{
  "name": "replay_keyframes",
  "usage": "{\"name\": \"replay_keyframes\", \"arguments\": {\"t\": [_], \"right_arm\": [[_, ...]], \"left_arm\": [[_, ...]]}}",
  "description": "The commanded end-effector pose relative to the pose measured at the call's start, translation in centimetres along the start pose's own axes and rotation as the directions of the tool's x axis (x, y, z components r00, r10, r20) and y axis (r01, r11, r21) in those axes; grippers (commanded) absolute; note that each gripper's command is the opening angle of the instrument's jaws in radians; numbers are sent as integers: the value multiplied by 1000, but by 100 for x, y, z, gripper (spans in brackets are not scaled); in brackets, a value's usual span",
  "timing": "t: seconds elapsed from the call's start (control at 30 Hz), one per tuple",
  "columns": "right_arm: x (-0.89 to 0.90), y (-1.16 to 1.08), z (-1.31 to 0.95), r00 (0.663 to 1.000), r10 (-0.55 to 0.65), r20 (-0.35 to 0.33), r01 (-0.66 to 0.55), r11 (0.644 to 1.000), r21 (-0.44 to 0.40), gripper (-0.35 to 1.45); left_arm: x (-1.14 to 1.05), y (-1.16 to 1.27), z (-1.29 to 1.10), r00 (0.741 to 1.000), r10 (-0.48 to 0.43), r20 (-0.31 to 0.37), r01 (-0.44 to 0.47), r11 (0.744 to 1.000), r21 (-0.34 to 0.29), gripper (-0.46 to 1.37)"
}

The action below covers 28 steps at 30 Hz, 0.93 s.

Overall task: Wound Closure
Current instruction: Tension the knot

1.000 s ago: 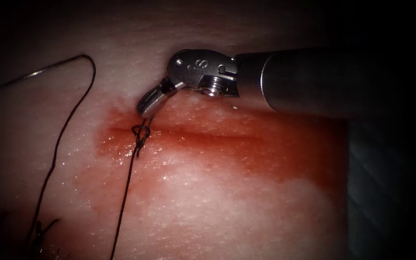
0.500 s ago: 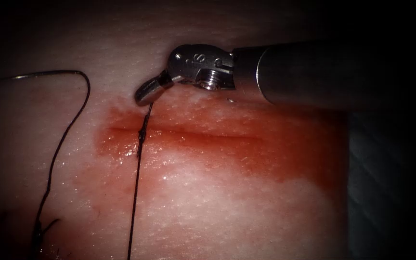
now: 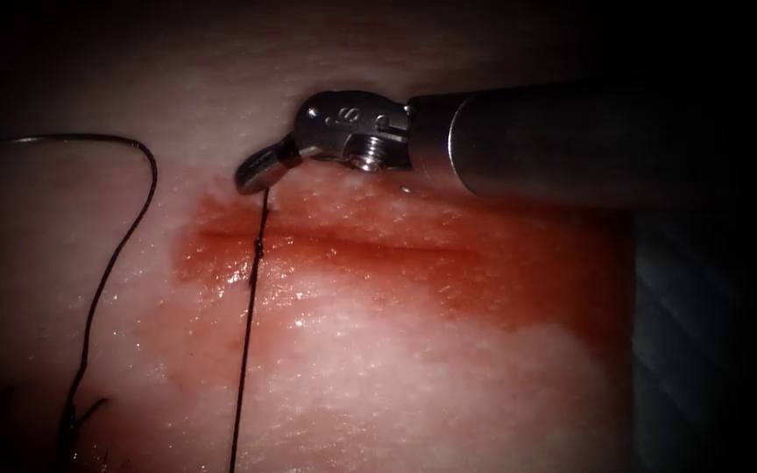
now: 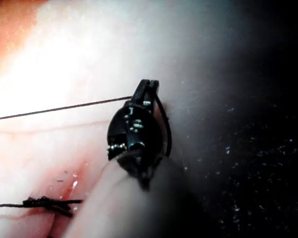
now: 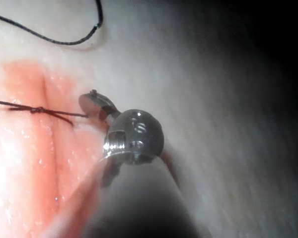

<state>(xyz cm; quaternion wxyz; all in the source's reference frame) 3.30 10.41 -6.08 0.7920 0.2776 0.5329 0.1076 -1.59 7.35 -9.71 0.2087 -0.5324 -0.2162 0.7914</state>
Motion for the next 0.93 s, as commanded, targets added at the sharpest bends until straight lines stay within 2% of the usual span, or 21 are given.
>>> {"name": "replay_keyframes", "arguments": {"t": [0.03,0.2,0.4,0.5,0.93], "right_arm": [[-1,1,-1,1000,6,-5,-6,1000,-22,-35],[-4,3,-4,1000,5,-7,-5,999,-49,-35],[-5,4,-5,998,-32,-60,25,994,-111,-35],[-4,3,-5,996,-32,-79,24,994,-107,-35],[-3,-1,-1,996,-31,-87,22,994,-103,-35]], "left_arm": [[-3,0,2,1000,1,-1,-1,1000,-7,-35],[-8,3,4,1000,0,-2,0,1000,-3,-35],[-8,0,5,1000,0,-2,0,1000,13,-35],[-7,-2,5,1000,0,-2,0,1000,15,-35],[-4,-9,9,1000,-8,-3,8,1000,22,-35]]}}
